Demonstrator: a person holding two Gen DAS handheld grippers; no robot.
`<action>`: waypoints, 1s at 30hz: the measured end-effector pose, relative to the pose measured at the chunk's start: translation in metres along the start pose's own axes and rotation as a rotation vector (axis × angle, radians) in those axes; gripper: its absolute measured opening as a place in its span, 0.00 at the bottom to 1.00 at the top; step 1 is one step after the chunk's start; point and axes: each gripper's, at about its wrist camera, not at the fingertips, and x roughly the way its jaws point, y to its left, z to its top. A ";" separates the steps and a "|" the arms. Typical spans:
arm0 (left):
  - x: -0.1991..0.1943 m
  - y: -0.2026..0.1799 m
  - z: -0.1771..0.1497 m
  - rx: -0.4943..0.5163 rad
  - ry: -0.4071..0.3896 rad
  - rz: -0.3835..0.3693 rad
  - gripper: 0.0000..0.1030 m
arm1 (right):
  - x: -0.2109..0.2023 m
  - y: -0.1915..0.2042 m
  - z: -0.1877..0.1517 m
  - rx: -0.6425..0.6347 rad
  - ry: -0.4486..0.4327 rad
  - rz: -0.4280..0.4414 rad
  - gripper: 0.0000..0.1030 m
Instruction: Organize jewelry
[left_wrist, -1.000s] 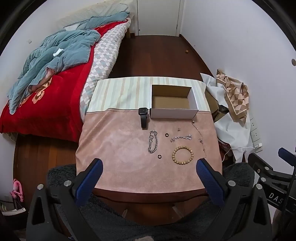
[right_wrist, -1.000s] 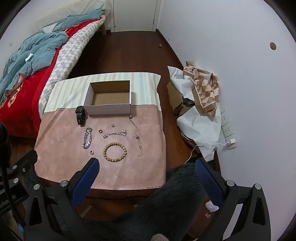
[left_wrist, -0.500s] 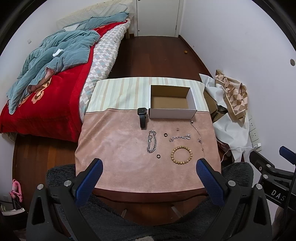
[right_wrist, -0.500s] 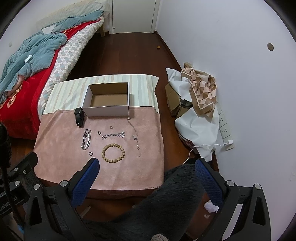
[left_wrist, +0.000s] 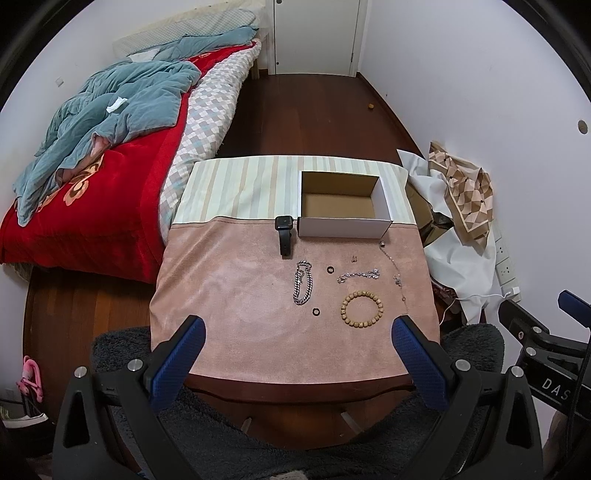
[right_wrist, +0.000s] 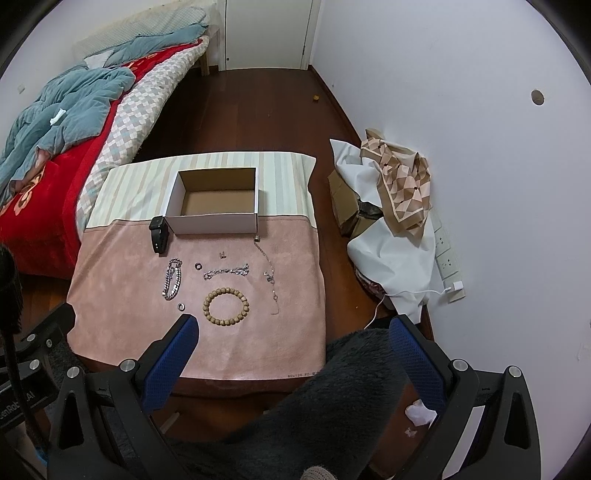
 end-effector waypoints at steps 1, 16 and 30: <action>0.000 0.000 0.000 0.000 0.000 0.000 1.00 | 0.000 0.000 0.000 0.001 0.000 0.001 1.00; -0.011 -0.002 0.004 -0.014 -0.020 -0.001 1.00 | -0.011 0.001 0.000 -0.007 -0.032 -0.005 1.00; -0.012 -0.001 0.003 -0.016 -0.023 -0.003 1.00 | -0.013 0.004 -0.002 -0.008 -0.038 -0.006 1.00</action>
